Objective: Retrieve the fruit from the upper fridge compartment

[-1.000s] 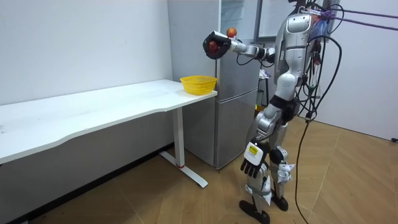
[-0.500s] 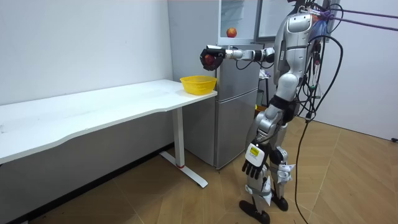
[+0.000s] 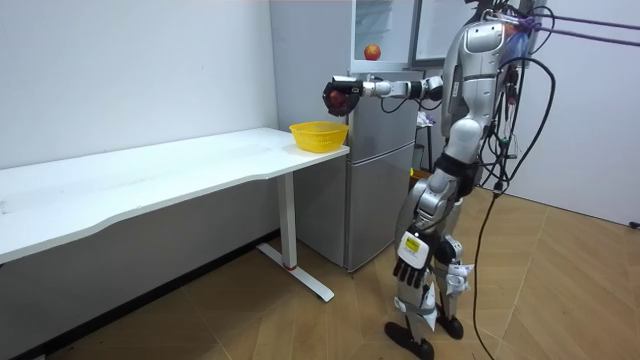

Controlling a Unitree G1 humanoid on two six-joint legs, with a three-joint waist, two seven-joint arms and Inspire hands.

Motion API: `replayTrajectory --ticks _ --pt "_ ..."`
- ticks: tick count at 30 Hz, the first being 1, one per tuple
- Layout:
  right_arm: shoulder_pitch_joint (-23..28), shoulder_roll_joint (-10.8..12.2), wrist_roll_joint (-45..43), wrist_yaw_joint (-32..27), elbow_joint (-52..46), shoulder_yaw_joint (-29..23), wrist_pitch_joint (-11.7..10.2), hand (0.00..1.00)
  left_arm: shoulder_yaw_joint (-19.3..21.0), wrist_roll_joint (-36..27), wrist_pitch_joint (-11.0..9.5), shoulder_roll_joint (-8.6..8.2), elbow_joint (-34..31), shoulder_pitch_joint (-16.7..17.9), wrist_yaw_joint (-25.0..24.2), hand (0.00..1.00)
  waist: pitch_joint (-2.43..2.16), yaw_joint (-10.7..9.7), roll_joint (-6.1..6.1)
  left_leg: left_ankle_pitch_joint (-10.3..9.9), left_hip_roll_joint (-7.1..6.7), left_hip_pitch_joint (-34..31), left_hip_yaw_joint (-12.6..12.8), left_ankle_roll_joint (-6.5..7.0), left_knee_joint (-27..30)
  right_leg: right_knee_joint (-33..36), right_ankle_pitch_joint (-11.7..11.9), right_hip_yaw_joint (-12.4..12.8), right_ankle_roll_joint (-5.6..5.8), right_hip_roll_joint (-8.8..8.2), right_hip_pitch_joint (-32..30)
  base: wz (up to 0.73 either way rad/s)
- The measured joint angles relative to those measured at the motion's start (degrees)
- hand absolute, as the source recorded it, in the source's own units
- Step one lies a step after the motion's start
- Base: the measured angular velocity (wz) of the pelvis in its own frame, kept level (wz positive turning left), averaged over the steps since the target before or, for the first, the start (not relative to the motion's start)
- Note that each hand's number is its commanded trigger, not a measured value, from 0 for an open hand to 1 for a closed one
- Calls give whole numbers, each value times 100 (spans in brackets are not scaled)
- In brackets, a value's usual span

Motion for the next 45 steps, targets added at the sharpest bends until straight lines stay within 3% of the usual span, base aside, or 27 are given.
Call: replayTrajectory --ticks 5,6,7,18,25,35,39,45 --pt "0 -3 -5 6 110 -8 82 100 2 8 10 0 -25 64 -7 0 5 -3 9 0 5 -2 -2 0 10 0 0 0 0 1 2 0" --pt "0 -2 -4 6 148 -8 97 61 3 6 10 0 -39 86 -6 0 9 1 14 0 5 -2 -5 0 11 0 0 -2 0 0 3 0" --pt "0 -2 -3 6 184 -8 110 0 3 6 12 0 -73 121 -9 0 11 0 20 0 5 -1 -23 0 11 0 0 -2 0 -2 3 0" --pt "-1 -4 3 9 206 -15 117 0 4 5 50 -2 -254 233 -39 0 14 1 96 -1 4 1 -36 0 10 -2 0 -15 0 0 3 0" --pt "-1 -3 -4 9 206 -18 117 0 9 7 119 -4 -625 366 -43 0 10 3 93 0 5 10 -39 0 9 -2 0 -14 0 1 3 0" --pt "0 -2 -27 9 207 -18 122 0 15 11 150 -7 -654 367 -43 0 8 3 93 0 6 52 -44 0 6 -4 0 -23 0 -1 41 0" --pt "0 1 -35 9 206 -23 228 0 112 126 175 -21 -655 342 -46 0 5 15 90 -1 5 58 -66 0 7 -4 0 -31 0 1 66 0" --pt "0 1 -26 9 206 -25 243 0 116 186 252 -20 -657 351 -49 0 -25 15 90 0 2 59 -67 0 14 -2 0 0 0 4 67 0"
